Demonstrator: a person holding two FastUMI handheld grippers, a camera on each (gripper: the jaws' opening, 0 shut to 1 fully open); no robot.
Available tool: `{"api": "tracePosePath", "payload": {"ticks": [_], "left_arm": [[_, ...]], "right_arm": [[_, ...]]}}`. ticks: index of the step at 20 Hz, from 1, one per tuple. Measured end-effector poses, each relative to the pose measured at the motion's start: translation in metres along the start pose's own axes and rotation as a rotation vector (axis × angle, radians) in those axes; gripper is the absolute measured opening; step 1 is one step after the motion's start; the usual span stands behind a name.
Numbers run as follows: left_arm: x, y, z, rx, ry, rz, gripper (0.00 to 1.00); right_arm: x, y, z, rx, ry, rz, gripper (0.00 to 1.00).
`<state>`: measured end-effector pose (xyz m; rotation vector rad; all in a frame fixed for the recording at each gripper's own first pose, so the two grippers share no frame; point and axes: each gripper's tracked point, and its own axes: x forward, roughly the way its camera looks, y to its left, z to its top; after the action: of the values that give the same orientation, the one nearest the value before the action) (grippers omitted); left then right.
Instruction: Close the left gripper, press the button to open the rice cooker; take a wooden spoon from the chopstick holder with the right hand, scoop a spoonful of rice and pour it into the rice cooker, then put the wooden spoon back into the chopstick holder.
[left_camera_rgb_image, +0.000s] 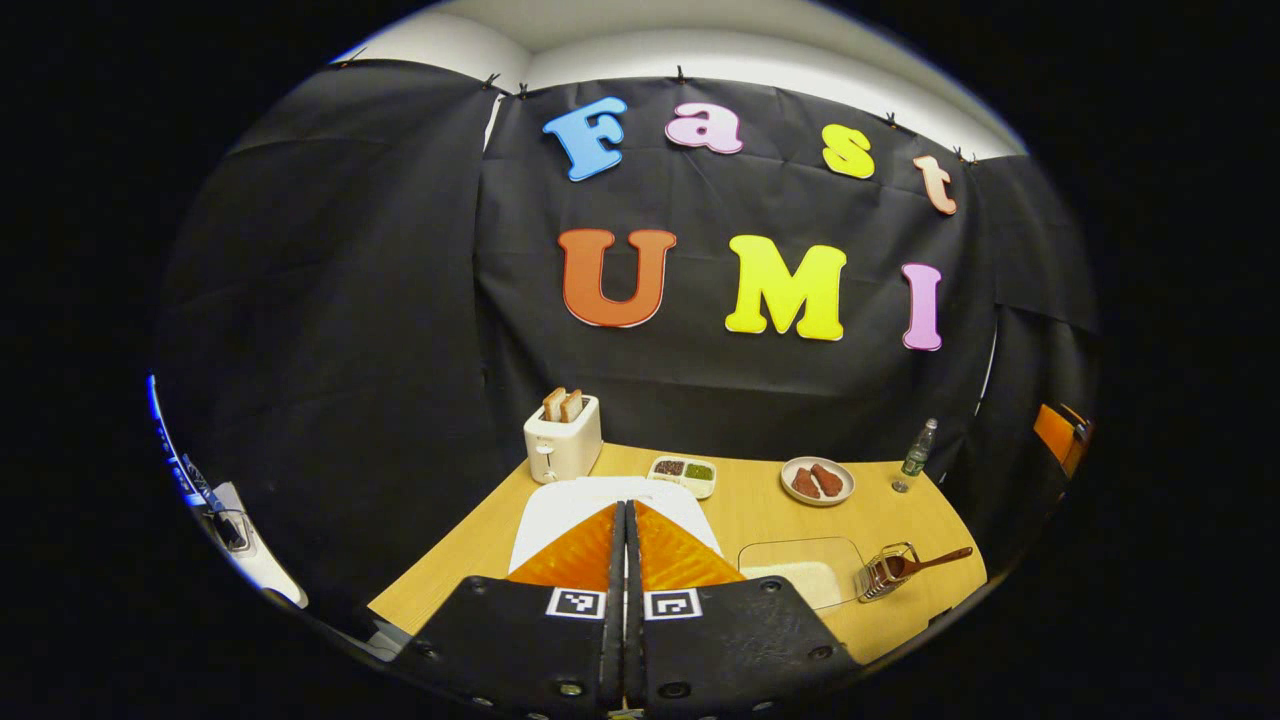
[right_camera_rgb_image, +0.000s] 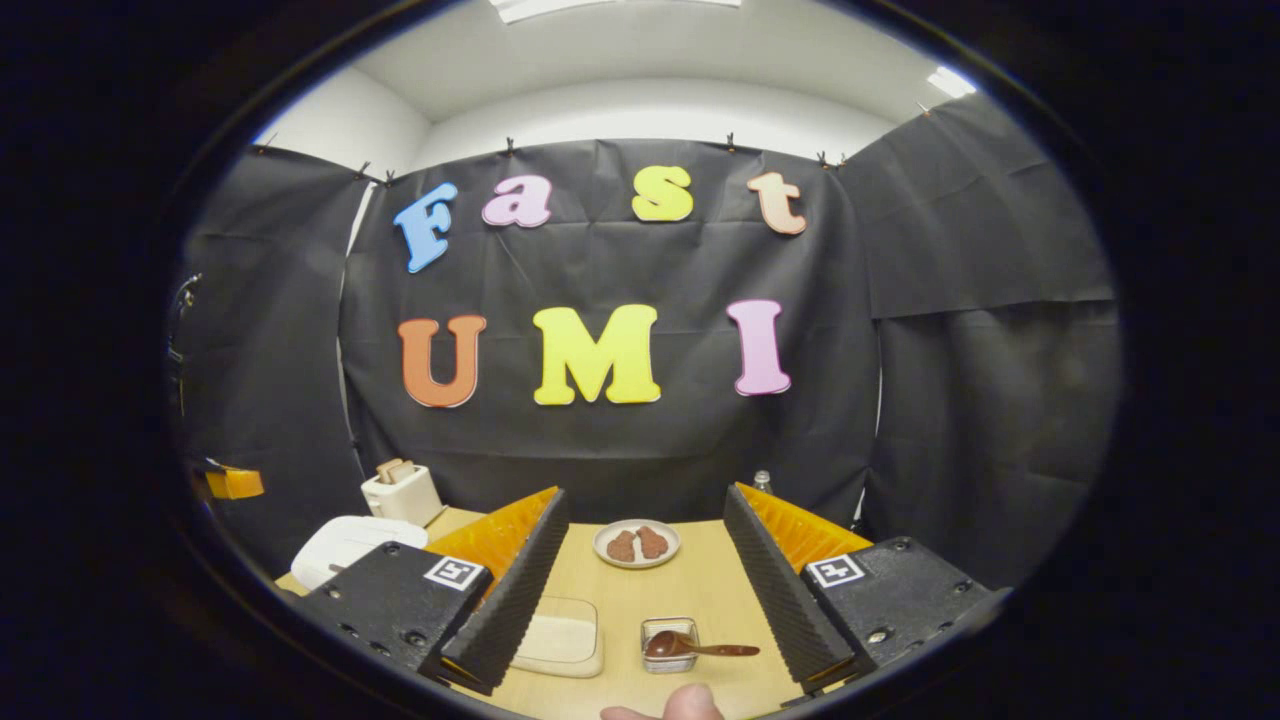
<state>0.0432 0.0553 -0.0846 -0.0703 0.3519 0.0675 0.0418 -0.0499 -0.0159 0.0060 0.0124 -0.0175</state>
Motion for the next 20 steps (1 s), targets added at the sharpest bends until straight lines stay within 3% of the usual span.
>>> {"api": "tracePosePath", "payload": {"ticks": [10, 20], "left_arm": [[0.059, -0.002, -0.088, -0.050, 0.341, -0.065, 0.00], [0.091, 0.004, -0.133, -0.123, 0.447, -0.064, 0.00]], "right_arm": [[0.002, -0.029, -0.026, 0.009, 0.073, -0.037, 1.00], [-0.004, -0.042, -0.034, -0.060, 0.115, -0.069, 0.99]]}}
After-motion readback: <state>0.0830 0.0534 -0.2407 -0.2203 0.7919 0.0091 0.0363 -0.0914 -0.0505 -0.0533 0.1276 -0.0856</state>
